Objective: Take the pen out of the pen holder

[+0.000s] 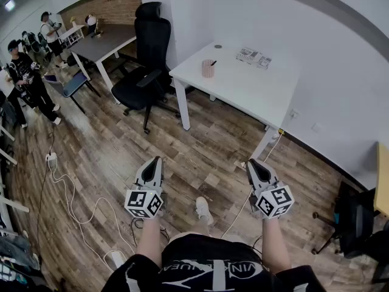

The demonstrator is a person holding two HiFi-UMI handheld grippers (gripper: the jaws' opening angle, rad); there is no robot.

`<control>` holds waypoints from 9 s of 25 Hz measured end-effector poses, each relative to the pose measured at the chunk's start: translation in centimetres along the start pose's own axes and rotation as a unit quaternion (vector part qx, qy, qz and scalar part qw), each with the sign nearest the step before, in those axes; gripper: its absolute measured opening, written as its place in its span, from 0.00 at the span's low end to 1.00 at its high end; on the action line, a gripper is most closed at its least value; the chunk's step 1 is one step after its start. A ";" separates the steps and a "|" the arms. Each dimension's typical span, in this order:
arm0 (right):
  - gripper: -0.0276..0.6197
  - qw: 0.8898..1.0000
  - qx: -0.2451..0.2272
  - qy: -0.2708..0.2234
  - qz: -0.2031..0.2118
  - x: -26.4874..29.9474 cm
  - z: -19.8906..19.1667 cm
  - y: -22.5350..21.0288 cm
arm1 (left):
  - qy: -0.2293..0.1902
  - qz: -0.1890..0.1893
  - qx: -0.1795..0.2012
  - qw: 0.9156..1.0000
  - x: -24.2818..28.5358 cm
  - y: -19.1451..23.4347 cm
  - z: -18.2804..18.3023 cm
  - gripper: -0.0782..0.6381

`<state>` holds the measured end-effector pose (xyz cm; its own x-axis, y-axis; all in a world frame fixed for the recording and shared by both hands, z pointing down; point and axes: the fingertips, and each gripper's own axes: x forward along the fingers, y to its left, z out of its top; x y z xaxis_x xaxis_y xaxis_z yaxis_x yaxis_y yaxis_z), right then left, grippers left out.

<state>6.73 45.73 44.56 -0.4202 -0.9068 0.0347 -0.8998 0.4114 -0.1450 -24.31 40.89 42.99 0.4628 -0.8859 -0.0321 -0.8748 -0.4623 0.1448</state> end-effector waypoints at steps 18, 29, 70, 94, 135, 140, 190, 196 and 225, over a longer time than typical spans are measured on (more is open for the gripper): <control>0.11 1.000 0.029 0.011 0.000 12.0 -0.2 -6.6 | 0.017 -0.023 -0.002 1.000 13.3 3.4 -1.5 0.13; 0.11 0.998 0.031 0.040 0.023 19.1 -0.2 -9.7 | 0.024 -0.034 -0.009 0.999 21.8 5.8 -1.3 0.13; 0.34 0.992 0.101 0.049 0.056 40.2 -1.0 -19.8 | 0.041 0.000 -0.021 0.999 36.1 15.0 -4.3 0.13; 0.34 0.986 0.122 0.078 0.080 51.2 -0.9 -27.2 | 0.062 0.007 -0.024 0.998 49.3 16.6 -5.2 0.13; 0.34 0.975 0.144 0.121 0.120 63.5 -2.4 -30.7 | 0.096 0.010 -0.027 0.995 60.7 18.4 -7.3 0.13; 0.34 0.975 0.144 0.131 0.106 64.5 -3.0 -30.6 | 0.100 0.002 -0.032 0.994 61.8 19.2 -7.6 0.13; 0.13 0.990 0.058 0.099 0.077 65.0 0.0 -30.1 | 0.107 0.006 -0.049 0.993 60.8 20.0 -8.8 0.13; 0.13 0.992 0.053 0.084 0.079 64.6 1.6 -30.2 | 0.099 0.003 -0.043 0.994 61.1 19.5 -7.7 0.13; 0.13 0.997 0.033 0.026 0.061 62.2 7.4 -32.1 | 0.066 0.000 -0.017 0.998 61.5 18.7 -4.2 0.13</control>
<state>10.30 -24.55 44.05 -0.5328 -0.8438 0.0639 -0.8329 0.5095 -0.2161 -11.58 -22.08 47.83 0.4787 -0.8725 0.0981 -0.8710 -0.4579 0.1780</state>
